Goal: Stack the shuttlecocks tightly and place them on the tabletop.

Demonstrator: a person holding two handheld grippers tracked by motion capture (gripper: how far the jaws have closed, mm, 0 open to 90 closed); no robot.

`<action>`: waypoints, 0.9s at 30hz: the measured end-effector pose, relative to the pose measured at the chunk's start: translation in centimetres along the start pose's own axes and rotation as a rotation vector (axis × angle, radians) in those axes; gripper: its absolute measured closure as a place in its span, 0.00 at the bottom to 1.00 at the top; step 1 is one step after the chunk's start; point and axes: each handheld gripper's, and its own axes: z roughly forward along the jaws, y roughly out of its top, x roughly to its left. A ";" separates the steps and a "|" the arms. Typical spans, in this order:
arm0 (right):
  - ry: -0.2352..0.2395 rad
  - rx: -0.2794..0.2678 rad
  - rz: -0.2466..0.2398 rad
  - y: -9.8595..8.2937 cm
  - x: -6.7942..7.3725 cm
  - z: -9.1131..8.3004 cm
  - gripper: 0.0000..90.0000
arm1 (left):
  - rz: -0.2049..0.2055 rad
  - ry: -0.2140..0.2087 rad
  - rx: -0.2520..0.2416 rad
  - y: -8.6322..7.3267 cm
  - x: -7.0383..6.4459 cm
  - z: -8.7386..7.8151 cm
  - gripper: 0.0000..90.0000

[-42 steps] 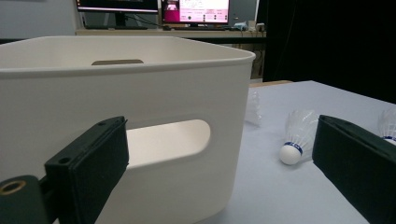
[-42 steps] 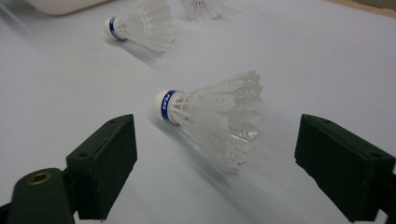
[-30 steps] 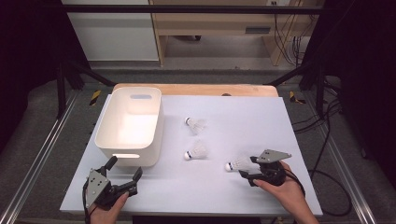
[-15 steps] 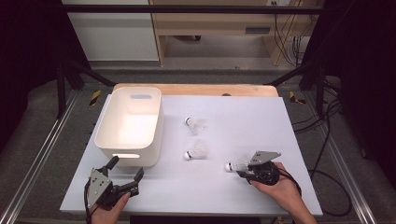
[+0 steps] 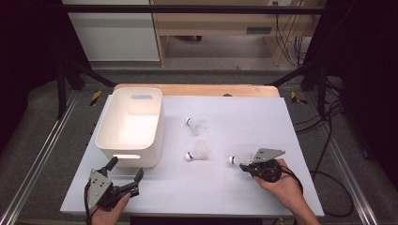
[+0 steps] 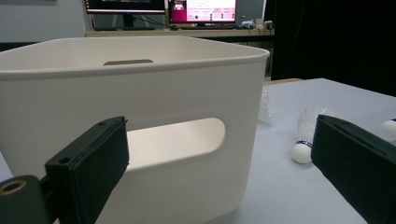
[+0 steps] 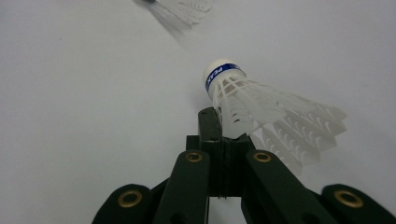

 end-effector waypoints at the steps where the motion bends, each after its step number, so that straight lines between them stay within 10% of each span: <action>1: -0.002 -0.009 -0.003 0.2 -0.1 0.1 1.00 | 0.000 0.000 -0.001 0.0 0.0 0.0 0.05; 27: 0.040 -0.006 -0.103 5.4 -0.3 4.6 1.00 | -0.010 -0.006 -0.003 0.0 0.1 0.0 0.05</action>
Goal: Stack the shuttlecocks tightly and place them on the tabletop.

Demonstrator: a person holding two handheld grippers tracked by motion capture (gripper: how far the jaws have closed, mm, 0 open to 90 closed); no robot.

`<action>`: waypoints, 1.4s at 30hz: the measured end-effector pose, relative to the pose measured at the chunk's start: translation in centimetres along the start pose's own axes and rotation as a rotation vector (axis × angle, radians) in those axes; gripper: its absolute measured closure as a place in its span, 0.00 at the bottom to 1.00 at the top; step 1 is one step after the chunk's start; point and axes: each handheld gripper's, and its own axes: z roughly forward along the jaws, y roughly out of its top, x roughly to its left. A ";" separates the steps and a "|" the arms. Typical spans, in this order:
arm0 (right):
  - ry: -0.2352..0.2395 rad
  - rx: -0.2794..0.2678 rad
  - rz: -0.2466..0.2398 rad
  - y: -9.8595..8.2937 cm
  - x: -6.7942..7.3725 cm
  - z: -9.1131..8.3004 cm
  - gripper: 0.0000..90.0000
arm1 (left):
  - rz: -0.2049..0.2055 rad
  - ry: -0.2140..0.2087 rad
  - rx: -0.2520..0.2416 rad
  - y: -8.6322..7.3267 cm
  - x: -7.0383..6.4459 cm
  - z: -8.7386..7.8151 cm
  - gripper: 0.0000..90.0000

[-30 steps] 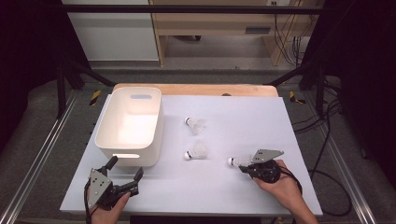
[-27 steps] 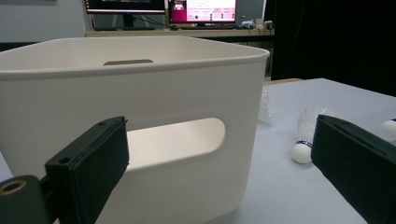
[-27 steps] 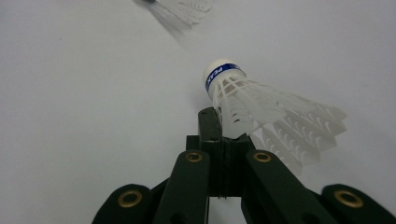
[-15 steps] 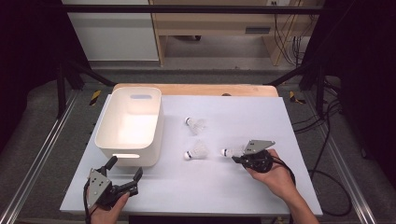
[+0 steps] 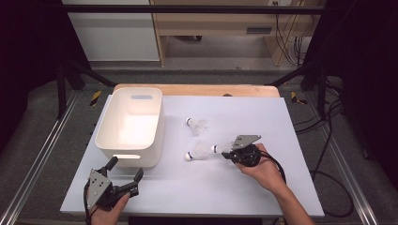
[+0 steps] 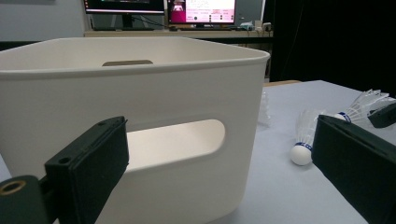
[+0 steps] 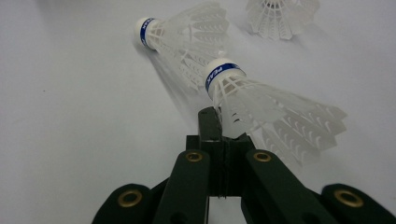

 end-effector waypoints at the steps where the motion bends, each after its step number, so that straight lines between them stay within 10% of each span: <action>1: 0.000 -0.002 -0.006 0.2 0.0 0.2 1.00 | 0.001 0.000 0.002 0.0 0.0 0.0 0.05; 42: 0.104 0.004 -0.051 1.5 3.1 3.7 1.00 | 0.000 0.000 0.002 0.0 0.1 0.0 0.05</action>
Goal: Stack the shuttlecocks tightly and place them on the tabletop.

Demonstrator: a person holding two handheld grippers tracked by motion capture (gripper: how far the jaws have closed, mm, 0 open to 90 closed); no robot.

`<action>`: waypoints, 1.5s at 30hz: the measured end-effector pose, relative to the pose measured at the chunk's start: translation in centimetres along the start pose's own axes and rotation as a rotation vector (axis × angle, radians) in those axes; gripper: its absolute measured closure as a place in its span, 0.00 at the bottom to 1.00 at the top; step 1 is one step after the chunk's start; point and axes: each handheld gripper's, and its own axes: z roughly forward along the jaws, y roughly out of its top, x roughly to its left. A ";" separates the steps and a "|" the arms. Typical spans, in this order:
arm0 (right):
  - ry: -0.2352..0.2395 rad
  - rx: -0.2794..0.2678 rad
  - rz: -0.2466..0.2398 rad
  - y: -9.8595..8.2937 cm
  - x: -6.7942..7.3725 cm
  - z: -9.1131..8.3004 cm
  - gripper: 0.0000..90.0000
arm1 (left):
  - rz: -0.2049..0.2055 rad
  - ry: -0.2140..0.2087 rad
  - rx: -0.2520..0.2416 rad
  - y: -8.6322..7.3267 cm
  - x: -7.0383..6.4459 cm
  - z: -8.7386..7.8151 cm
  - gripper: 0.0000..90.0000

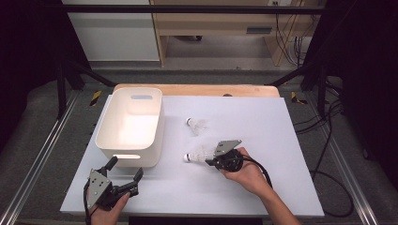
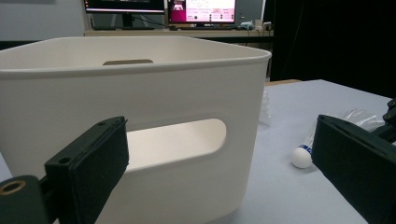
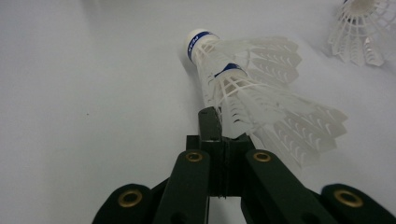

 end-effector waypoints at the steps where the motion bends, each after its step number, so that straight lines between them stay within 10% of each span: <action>1: 0.002 0.002 0.000 -0.1 0.1 0.1 1.00 | 0.000 0.000 0.000 0.0 0.0 0.0 0.05; 45: -0.008 0.010 -0.002 0.4 1.3 1.3 0.87 | 0.003 -0.009 0.004 0.0 -0.1 0.1 0.05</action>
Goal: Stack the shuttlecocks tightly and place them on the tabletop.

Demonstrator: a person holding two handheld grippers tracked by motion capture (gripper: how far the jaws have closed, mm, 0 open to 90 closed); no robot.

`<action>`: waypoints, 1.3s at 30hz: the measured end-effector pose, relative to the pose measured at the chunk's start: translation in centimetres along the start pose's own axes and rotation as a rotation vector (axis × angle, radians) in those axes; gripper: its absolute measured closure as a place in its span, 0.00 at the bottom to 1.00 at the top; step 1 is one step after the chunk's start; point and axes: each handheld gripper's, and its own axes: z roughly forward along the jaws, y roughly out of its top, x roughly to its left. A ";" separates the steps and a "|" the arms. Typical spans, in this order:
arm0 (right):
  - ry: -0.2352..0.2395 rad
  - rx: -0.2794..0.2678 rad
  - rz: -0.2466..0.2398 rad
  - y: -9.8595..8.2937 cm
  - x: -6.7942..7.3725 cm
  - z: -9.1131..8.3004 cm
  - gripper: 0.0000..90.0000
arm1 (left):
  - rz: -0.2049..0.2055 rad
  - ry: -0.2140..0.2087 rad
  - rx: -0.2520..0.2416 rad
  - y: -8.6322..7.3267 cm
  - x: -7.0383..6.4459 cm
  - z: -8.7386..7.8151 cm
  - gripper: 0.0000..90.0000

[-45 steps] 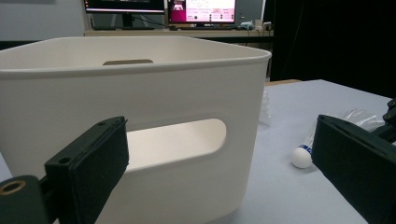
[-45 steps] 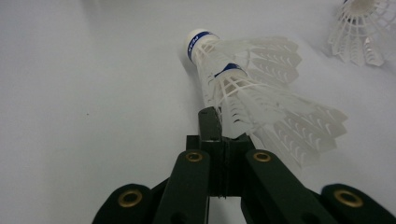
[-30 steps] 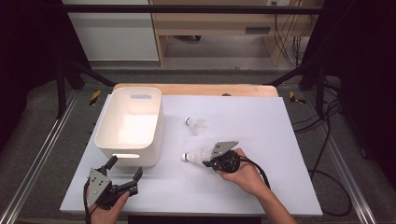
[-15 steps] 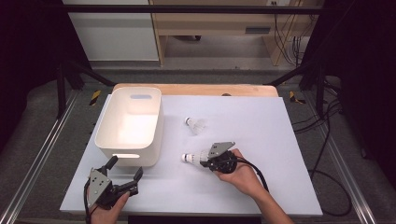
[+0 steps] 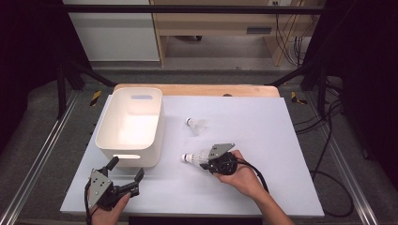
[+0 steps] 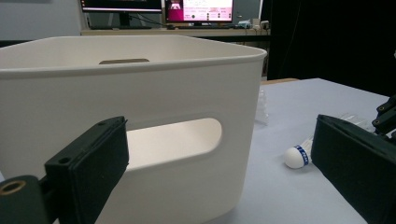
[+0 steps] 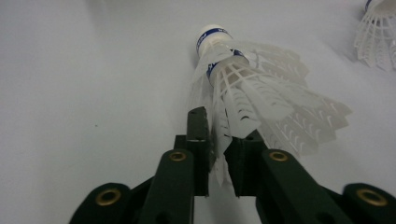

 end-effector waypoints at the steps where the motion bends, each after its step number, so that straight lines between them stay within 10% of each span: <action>1: -0.006 0.001 0.005 -0.1 0.0 0.0 0.85 | 0.000 0.000 0.000 0.0 0.0 0.0 0.05; 24: -0.100 -0.045 0.100 -0.8 -0.2 -4.5 0.40 | 0.001 -0.001 -0.002 0.0 -0.1 0.1 0.05; 39: -0.149 -0.062 0.161 3.8 -2.9 -3.5 0.13 | 0.002 -0.012 -0.015 0.0 0.1 0.1 0.02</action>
